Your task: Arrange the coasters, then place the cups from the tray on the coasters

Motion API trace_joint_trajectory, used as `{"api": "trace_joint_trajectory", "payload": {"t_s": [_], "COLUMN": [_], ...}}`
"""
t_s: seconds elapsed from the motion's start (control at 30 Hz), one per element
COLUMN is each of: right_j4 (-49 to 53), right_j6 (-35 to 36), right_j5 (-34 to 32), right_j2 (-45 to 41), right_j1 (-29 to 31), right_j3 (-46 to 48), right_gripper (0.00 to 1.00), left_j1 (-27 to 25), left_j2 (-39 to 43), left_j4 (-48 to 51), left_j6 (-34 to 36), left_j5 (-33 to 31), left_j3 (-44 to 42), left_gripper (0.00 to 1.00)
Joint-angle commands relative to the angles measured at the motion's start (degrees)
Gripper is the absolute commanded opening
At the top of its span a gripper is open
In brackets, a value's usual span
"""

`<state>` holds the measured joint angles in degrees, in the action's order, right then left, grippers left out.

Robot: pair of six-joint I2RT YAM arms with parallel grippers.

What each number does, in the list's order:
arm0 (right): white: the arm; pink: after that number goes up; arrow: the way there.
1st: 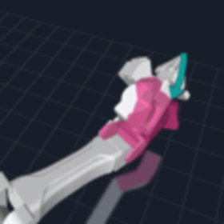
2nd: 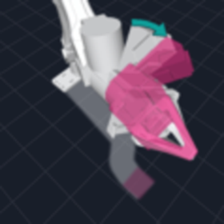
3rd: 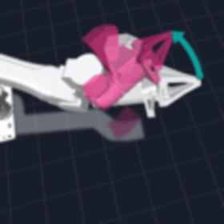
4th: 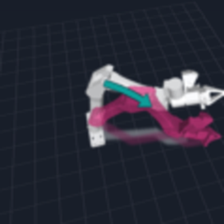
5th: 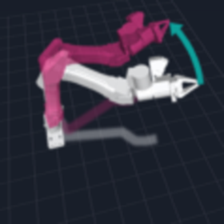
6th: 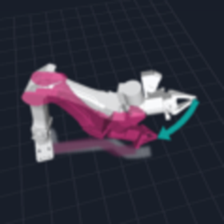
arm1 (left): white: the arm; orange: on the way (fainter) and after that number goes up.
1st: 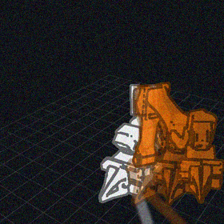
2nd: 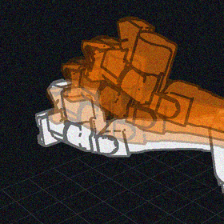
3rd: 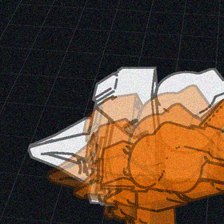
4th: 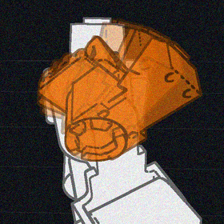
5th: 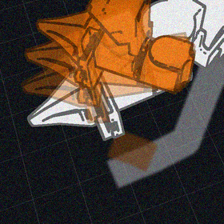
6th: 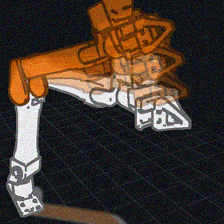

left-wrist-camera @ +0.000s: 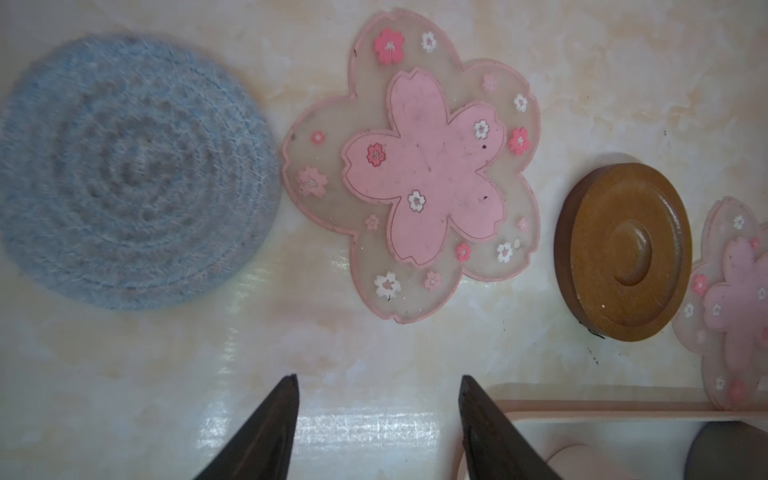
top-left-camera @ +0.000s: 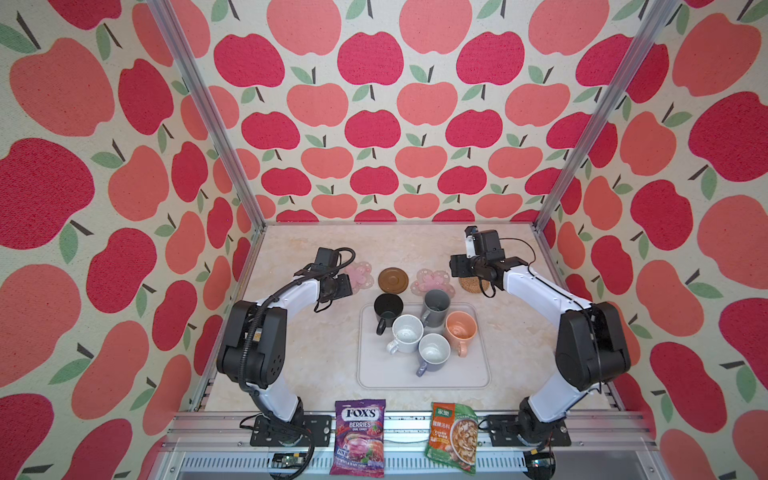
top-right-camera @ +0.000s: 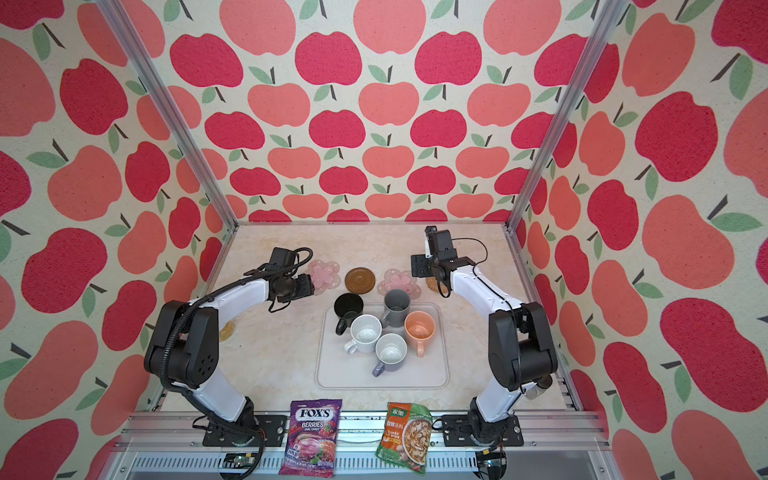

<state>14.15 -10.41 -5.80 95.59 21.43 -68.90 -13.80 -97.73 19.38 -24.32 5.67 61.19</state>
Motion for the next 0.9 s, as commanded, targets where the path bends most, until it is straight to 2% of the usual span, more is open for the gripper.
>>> {"api": "trace_joint_trajectory", "payload": {"t_s": [0.0, 0.2, 0.47, 0.87], "right_j4": [1.6, 0.9, 1.7, 0.1], "right_j6": [-0.8, -0.7, -0.8, -5.6], "right_j5": [1.6, 6.0, 10.4, 18.9], "right_j2": [0.4, 1.8, 9.7, 22.3], "right_j1": [0.4, 1.4, 3.6, 8.3], "right_j3": [-1.7, -4.0, -13.6, -24.6], "right_gripper": [0.84, 0.84, 0.84, 0.79], "left_j1": [-0.4, 1.1, 5.0, 4.6], "left_j2": [-3.2, -8.5, -13.4, -18.5], "left_j4": [3.3, 4.1, 1.2, -2.8], "left_j6": [-0.2, -3.1, -7.3, -10.3], "left_j5": [0.1, 2.1, 6.1, 11.4], "left_j3": [3.2, 7.5, 10.3, 13.5], "left_gripper": [0.68, 0.68, 0.68, 0.68]}}
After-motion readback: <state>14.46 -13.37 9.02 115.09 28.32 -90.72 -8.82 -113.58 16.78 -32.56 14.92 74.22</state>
